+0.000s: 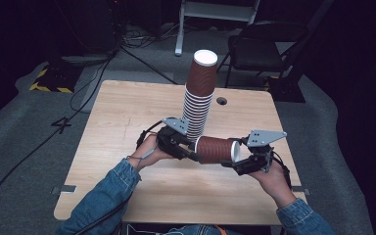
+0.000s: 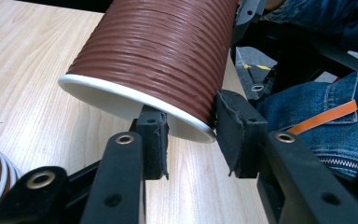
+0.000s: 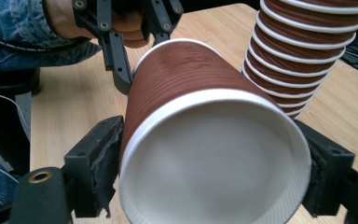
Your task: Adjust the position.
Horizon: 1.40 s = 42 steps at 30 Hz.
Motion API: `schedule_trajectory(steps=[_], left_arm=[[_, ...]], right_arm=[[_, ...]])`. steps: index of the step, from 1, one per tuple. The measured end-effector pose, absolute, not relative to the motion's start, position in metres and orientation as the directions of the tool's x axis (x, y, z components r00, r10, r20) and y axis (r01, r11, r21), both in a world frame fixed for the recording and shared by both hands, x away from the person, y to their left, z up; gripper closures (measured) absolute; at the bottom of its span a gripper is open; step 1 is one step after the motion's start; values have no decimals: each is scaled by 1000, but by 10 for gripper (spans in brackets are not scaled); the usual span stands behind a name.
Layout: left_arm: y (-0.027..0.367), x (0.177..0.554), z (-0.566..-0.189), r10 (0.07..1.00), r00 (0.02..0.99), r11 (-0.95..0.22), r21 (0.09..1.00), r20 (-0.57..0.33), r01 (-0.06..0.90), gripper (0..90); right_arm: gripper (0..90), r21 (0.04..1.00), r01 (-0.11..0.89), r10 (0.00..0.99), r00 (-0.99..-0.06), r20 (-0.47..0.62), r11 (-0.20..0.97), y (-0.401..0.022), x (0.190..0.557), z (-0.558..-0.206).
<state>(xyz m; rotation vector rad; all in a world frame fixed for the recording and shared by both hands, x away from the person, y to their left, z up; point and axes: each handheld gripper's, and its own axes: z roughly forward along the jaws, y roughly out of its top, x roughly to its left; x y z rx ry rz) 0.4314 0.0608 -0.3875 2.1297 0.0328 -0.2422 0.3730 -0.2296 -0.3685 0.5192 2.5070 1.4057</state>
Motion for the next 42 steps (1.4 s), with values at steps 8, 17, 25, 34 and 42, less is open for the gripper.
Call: schedule_trajectory(steps=[8,17,25,34,42], left_arm=[[62,429,-385,-87,983,-552,829,-159,86,769],[60,424,-381,-141,980,-562,827,-138,36,855],[56,419,-382,-166,980,-588,809,-112,-7,865],[53,416,-379,-172,981,-604,796,-88,-34,866],[50,412,-378,-178,981,-623,780,-75,-53,866]], right_arm=[[216,831,223,415,-910,-11,510,-229,373,-376],[225,815,232,397,-918,2,532,-228,374,-381],[234,809,231,368,-930,20,540,-227,373,-382],[83,789,279,350,-933,87,547,-229,379,-370],[44,723,314,357,-929,100,615,-214,386,-352]])
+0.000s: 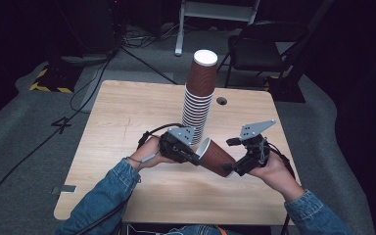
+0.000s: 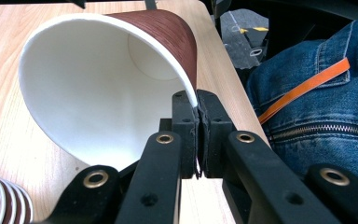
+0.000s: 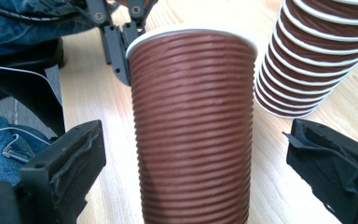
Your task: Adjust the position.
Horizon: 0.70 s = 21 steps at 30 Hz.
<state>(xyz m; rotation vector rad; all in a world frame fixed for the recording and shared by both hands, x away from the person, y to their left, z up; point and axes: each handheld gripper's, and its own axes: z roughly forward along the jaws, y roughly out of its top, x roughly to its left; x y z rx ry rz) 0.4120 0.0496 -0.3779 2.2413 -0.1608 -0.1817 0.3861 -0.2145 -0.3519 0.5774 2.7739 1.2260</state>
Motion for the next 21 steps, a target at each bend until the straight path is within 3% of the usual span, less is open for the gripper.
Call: schedule_trajectory(steps=[21], left_arm=[[42,406,-380,-218,974,-656,748,-65,-97,866]], right_arm=[[27,478,331,247,-941,231,814,-165,421,-347]])
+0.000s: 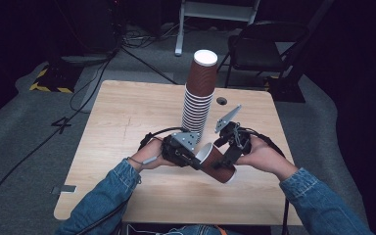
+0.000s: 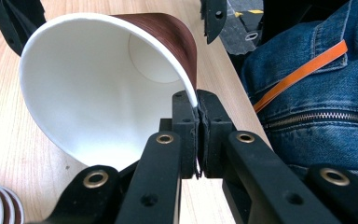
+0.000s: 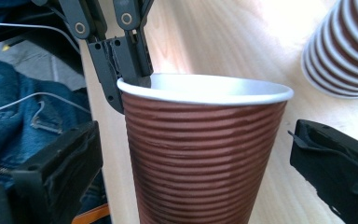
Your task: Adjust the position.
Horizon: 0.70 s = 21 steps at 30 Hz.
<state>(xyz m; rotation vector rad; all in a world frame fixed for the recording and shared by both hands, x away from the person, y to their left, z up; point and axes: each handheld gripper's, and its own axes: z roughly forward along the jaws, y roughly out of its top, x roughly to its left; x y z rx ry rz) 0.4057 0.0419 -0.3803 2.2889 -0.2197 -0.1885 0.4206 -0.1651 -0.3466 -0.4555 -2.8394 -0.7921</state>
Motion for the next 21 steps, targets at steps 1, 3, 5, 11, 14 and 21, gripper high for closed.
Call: schedule_trajectory(steps=[1,3,5,11,14,21], left_arm=[[41,405,-380,-220,973,-656,748,-65,-98,865],[41,405,-381,-221,973,-660,744,-62,-103,865],[40,404,-380,-226,972,-660,744,-60,-107,865],[38,402,-380,-252,966,-663,737,-59,-128,866],[37,401,-380,-251,966,-672,729,-62,-128,866],[36,399,-380,-268,962,-670,727,-48,-150,866]], right_arm=[[27,472,336,247,-938,241,815,-165,421,-347],[23,466,340,241,-935,261,817,-163,423,-349],[23,456,341,237,-933,270,822,-160,424,-350],[23,427,334,232,-934,273,840,-154,423,-354],[23,419,325,223,-936,274,848,-152,423,-355],[25,397,320,218,-934,282,860,-149,423,-357]])
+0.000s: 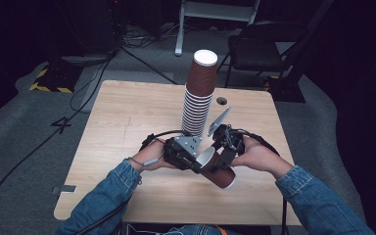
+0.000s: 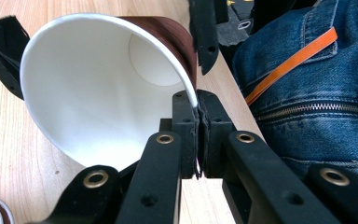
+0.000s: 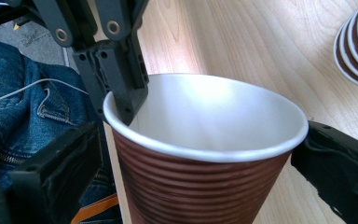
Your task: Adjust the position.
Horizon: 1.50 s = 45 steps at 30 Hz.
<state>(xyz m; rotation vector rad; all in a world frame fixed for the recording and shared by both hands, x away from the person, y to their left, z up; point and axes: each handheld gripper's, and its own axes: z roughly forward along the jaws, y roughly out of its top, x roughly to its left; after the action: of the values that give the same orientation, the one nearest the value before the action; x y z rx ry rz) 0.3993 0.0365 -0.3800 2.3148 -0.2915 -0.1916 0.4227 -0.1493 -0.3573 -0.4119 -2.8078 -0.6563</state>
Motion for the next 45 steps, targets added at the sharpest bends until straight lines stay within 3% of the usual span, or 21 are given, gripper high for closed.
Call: schedule_trajectory(steps=[11,22,24,27,31,37,45], left_arm=[[35,396,-381,-308,950,-666,722,-42,-185,866],[37,396,-380,-303,951,-663,730,-59,-166,859],[37,398,-380,-292,954,-660,736,-67,-151,836],[40,403,-381,-260,961,-659,745,-96,-104,604],[43,406,-381,-234,965,-660,748,-119,-68,457],[62,411,-378,-169,978,-641,767,-123,-15,383],[83,413,-380,-115,984,-622,782,-136,36,377]], right_arm=[[27,370,317,206,-928,310,873,-144,424,-365],[94,347,310,193,-923,332,885,-142,422,-365],[98,348,305,190,-926,328,886,-142,422,-365],[107,341,289,182,-932,313,894,-142,421,-365],[111,339,293,191,-933,304,894,-143,421,-365],[115,370,299,201,-939,280,880,-150,424,-359],[115,457,326,241,-942,235,827,-168,428,-346]])
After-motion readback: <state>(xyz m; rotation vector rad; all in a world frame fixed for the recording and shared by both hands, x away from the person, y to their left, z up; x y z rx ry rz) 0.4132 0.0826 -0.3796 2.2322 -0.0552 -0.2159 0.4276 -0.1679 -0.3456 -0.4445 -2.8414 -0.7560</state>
